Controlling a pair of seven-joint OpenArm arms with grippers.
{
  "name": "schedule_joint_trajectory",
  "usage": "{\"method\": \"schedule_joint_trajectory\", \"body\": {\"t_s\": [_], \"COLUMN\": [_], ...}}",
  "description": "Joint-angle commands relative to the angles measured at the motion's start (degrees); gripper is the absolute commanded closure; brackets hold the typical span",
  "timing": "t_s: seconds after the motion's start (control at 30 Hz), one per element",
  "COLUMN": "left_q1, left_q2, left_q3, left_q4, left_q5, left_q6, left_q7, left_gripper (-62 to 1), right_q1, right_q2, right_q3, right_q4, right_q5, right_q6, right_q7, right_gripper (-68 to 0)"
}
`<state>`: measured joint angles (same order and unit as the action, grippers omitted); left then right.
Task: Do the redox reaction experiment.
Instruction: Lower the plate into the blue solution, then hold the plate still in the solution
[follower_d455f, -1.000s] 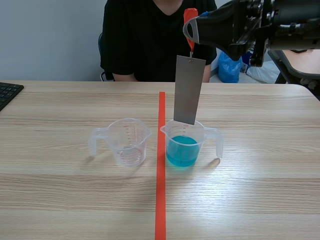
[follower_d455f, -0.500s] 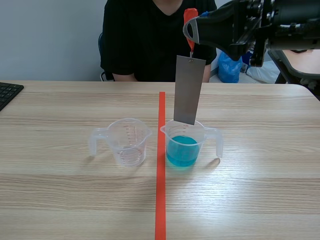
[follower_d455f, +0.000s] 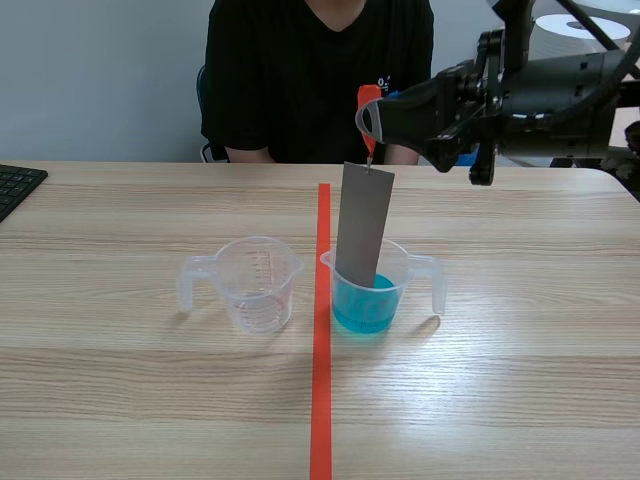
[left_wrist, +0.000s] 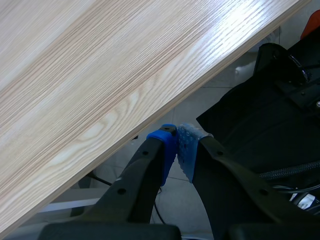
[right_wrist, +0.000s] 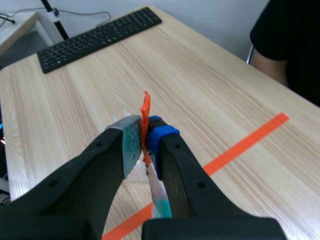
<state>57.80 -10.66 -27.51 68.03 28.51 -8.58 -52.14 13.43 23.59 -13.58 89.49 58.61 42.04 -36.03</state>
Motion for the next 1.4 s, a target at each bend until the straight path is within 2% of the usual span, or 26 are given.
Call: {"method": "schedule_joint_trajectory", "body": {"t_s": [0.0, 0.4, 0.67, 1.37], "left_q1": [0.9, 0.9, 0.9, 0.9], "left_q2": [-0.2, -0.2, -0.2, -0.8], "left_q3": [0.1, 0.1, 0.1, 0.1], "left_q4": [0.7, 0.7, 0.7, 0.7], "left_q5": [-0.3, -0.3, -0.3, -0.4], "left_q6": [0.1, 0.1, 0.1, 0.1], "left_q7": [-0.7, -0.7, -0.7, -0.5], "left_gripper": [-4.0, -4.0, -4.0, -4.0], "right_q1": [0.9, 1.0, 2.0, 2.0], "right_q2": [-0.4, -3.3, -3.3, -3.3], "right_q3": [0.0, -0.4, -2.8, -2.9], "right_q4": [-0.8, -10.4, -14.4, -14.4], "right_q5": [-0.2, -10.4, -13.3, -13.4], "right_q6": [0.7, 0.7, 0.7, 0.7], "right_q7": [1.4, 8.0, 10.7, 10.7], "right_gripper": [-1.5, -1.5, -1.5, -1.5]}}
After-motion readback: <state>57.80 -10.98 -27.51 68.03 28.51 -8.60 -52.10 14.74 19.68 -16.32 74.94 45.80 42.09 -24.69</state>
